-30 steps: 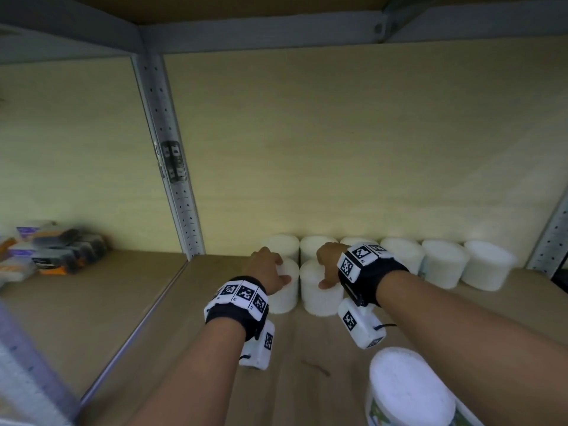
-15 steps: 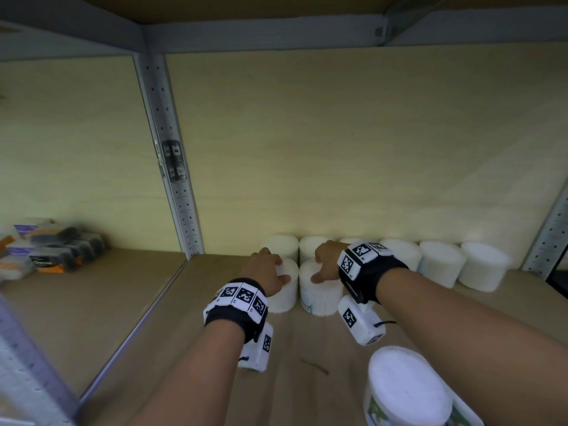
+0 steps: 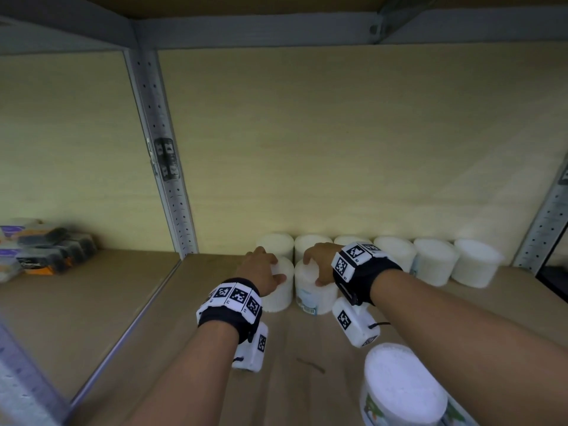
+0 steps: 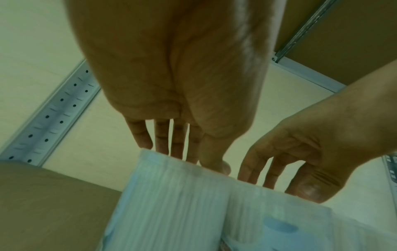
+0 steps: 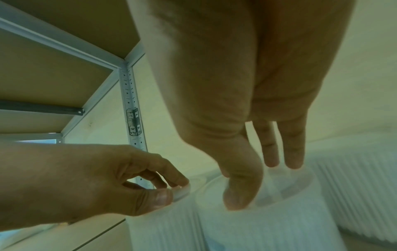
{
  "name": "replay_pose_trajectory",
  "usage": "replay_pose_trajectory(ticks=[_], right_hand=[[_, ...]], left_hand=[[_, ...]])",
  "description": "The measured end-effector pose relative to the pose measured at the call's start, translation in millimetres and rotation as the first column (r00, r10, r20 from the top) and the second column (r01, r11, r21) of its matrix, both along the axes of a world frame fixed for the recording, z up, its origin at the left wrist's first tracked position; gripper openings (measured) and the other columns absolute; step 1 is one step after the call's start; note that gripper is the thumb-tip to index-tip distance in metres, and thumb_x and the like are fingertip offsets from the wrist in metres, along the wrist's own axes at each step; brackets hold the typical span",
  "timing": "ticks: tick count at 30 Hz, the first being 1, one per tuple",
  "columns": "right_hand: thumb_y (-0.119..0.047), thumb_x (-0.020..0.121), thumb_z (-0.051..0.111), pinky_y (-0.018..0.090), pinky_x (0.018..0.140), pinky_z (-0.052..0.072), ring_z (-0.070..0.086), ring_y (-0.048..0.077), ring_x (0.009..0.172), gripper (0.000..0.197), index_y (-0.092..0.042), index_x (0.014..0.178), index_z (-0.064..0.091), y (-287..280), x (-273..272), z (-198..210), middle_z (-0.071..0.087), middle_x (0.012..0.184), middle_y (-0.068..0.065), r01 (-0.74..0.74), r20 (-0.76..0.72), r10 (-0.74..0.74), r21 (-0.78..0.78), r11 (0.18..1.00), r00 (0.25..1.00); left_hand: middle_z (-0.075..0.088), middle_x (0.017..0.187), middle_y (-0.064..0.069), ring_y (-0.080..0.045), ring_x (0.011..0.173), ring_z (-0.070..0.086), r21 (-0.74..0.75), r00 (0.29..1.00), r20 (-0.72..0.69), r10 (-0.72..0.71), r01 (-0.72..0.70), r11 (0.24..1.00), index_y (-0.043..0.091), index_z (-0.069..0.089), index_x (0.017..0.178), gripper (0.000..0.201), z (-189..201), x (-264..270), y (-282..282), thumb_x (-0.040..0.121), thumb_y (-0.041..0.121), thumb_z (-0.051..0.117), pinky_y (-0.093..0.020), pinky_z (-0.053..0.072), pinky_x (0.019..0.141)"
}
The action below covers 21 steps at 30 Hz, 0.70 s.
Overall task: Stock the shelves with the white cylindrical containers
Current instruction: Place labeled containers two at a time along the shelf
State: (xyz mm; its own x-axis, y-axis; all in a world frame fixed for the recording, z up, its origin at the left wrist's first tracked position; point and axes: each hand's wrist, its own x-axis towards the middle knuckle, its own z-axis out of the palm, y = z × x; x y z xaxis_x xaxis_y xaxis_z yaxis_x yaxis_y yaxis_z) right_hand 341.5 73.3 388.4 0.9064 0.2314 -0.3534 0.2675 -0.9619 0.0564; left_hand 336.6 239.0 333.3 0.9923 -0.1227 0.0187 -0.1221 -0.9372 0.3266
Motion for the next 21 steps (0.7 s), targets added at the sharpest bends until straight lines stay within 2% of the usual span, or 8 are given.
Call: replay_pose_trajectory(ticks=[5,10,12,13,16,18,20,21], right_hand=[[-0.003,0.088,0.057,0.027,0.092,0.044,0.051,0.025,0.126,0.058,-0.014,0.142,0.042,-2,-2,-2,0.046,0.143,0.009,-0.030,0.022,0.028,0.079,0.996,0.999],[-0.022,0.091,0.059,0.026,0.093,0.049,0.059,0.026,0.116,0.045,-0.002,0.131,0.055,0,1,-7,0.057,0.132,0.015,0.032,0.119,-0.048,0.139,0.990,0.992],[-0.036,0.092,0.059,0.014,0.069,0.049,0.060,0.022,0.095,0.042,0.000,0.115,0.061,-2,6,-12,0.063,0.119,0.015,0.046,0.068,-0.056,0.134,0.990,0.996],[-0.042,0.091,0.059,0.016,0.060,0.042,0.059,0.019,0.083,0.038,-0.004,0.097,0.062,-2,7,-13,0.065,0.103,0.011,0.070,0.042,-0.076,0.133,0.989,0.996],[-0.047,0.091,0.056,0.013,0.044,0.035,0.040,0.008,0.052,0.048,-0.014,0.060,0.041,-3,16,-18,0.044,0.062,-0.002,0.041,0.044,-0.046,0.107,0.993,0.998],[-0.036,0.095,0.055,0.006,0.037,0.031,0.037,0.009,0.053,0.044,-0.009,0.062,0.044,-1,13,-14,0.039,0.064,0.000,0.064,-0.008,-0.063,0.105,0.992,0.998],[-0.030,0.092,0.061,0.016,0.051,0.035,0.042,0.014,0.076,0.028,-0.001,0.095,0.060,1,3,-8,0.043,0.084,0.003,0.052,0.019,-0.054,0.094,0.994,0.998],[-0.029,0.088,0.065,0.021,0.056,0.034,0.039,0.015,0.087,0.037,-0.003,0.115,0.059,0,-1,-6,0.041,0.093,0.003,0.040,0.067,-0.047,0.104,0.994,0.997]], left_hand=[[0.043,0.133,-0.008,-0.026,0.124,0.042,0.007,1.000,0.003,-0.002,0.002,1.000,0.015,0.049,0.133,0.053,-1,0,1,0.088,0.042,0.059,-0.036,0.036,0.105],[0.043,0.131,-0.007,-0.026,0.123,0.042,-0.016,1.000,0.015,0.004,-0.004,1.000,0.016,0.050,0.132,0.052,-2,-1,1,0.088,0.042,0.060,-0.036,0.037,0.105],[0.043,0.131,-0.006,-0.025,0.123,0.042,-0.016,1.000,0.012,0.002,-0.002,1.000,0.016,0.050,0.132,0.052,-2,-2,1,0.088,0.042,0.059,-0.036,0.037,0.105],[0.043,0.131,-0.006,-0.025,0.123,0.042,-0.014,1.000,0.010,0.003,-0.003,1.000,0.017,0.050,0.132,0.052,-2,-2,1,0.088,0.042,0.059,-0.037,0.037,0.105],[0.043,0.131,-0.007,-0.026,0.122,0.042,-0.013,1.000,0.006,0.003,-0.003,1.000,0.017,0.050,0.132,0.052,-2,-1,1,0.088,0.042,0.059,-0.038,0.037,0.105],[0.043,0.131,-0.007,-0.026,0.122,0.042,-0.012,1.000,0.004,0.001,-0.001,1.000,0.017,0.050,0.132,0.052,-2,-1,2,0.088,0.042,0.059,-0.038,0.037,0.105],[0.042,0.132,-0.007,-0.026,0.122,0.042,-0.015,1.000,-0.001,-0.003,0.003,1.000,0.017,0.049,0.133,0.052,-2,-1,2,0.088,0.042,0.059,-0.038,0.037,0.105],[0.042,0.132,-0.007,-0.026,0.122,0.042,-0.015,1.000,-0.003,-0.005,0.005,1.000,0.017,0.049,0.133,0.052,-2,-1,2,0.088,0.042,0.059,-0.038,0.037,0.105]])
